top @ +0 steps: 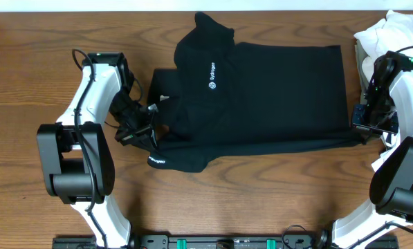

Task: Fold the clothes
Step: 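Press and straighten the folded shirt edges with both grippers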

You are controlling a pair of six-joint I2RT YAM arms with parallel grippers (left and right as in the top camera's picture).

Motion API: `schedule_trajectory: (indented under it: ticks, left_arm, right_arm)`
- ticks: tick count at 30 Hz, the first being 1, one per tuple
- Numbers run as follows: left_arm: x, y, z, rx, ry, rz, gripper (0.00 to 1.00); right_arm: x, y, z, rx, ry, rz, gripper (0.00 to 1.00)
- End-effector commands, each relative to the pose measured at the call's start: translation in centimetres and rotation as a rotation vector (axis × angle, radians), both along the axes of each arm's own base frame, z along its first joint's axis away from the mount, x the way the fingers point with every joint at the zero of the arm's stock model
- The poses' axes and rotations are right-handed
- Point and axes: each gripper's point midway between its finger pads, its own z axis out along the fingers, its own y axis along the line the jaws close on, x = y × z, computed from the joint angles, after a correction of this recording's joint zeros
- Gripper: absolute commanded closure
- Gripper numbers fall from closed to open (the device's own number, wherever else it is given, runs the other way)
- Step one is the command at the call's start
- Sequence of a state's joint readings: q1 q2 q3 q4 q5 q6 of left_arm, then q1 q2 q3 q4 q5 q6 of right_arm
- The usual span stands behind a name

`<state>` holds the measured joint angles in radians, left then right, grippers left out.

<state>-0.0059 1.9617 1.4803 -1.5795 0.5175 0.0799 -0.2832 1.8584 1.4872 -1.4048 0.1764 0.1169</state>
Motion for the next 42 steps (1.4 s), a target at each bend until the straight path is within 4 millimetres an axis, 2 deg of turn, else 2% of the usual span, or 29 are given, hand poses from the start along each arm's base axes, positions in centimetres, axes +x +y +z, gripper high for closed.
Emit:
schedule_trajectory:
  ticks: [1,6,10,13,24,30,32,33,34,36,37,38,42]
  left_arm:
    - [0.7,-0.1,0.1,-0.015,-0.054,-0.001,0.94]
    - [4.7,-1.9,0.2,-0.123,-0.226,0.051,0.94]
    - [8.7,-4.0,2.7,-0.287,-0.416,0.078,0.94]
    - [11.2,-4.9,4.2,-0.362,-0.552,0.083,0.94]
    - [15.4,-5.1,4.9,-0.389,-0.745,0.091,0.94]
    - [17.6,-4.7,4.7,-0.349,-0.83,0.105,0.94]
    - [18.0,-4.3,4.4,-0.317,-0.838,0.11,0.94]
    - [18.1,-4.2,4.3,-0.304,-0.839,0.109,0.94]
    - [18.1,-4.1,4.3,-0.302,-0.839,0.109,0.9]
    - [18.0,-4.1,4.3,-0.302,-0.837,0.109,0.56]
    - [17.9,-4.1,4.2,-0.301,-0.832,0.11,0.42]
    - [17.7,-4.1,4.2,-0.301,-0.819,0.112,0.35]
    - [16.7,-4.1,3.9,-0.296,-0.768,0.119,0.27]
  right_arm:
    - [0.0,-0.8,0.1,-0.025,-0.007,0.005,0.99]
    - [2.0,-0.7,-0.3,-0.007,-0.096,-0.002,0.99]
    - [3.8,-0.4,-0.5,0.018,-0.175,-0.008,0.99]
    - [5.1,0.1,-0.6,0.046,-0.229,-0.008,0.99]
    - [9.0,-0.7,-0.4,0.02,-0.388,0.0,0.99]
    - [10.6,-0.9,-1.2,0.021,-0.432,-0.003,0.99]
    - [11.2,-0.6,-1.7,0.042,-0.442,-0.001,0.93]
    - [11.6,-0.4,-2.0,0.058,-0.453,0.001,0.85]
    - [12.0,-0.2,-2.2,0.069,-0.462,0.004,0.75]
    - [12.5,0.1,-2.4,0.083,-0.478,0.009,0.61]
    - [12.6,0.1,-2.4,0.081,-0.482,0.01,0.58]
    - [12.6,0.1,-2.4,0.081,-0.483,0.01,0.57]
    - [12.4,0.2,-2.4,0.084,-0.472,0.009,0.58]
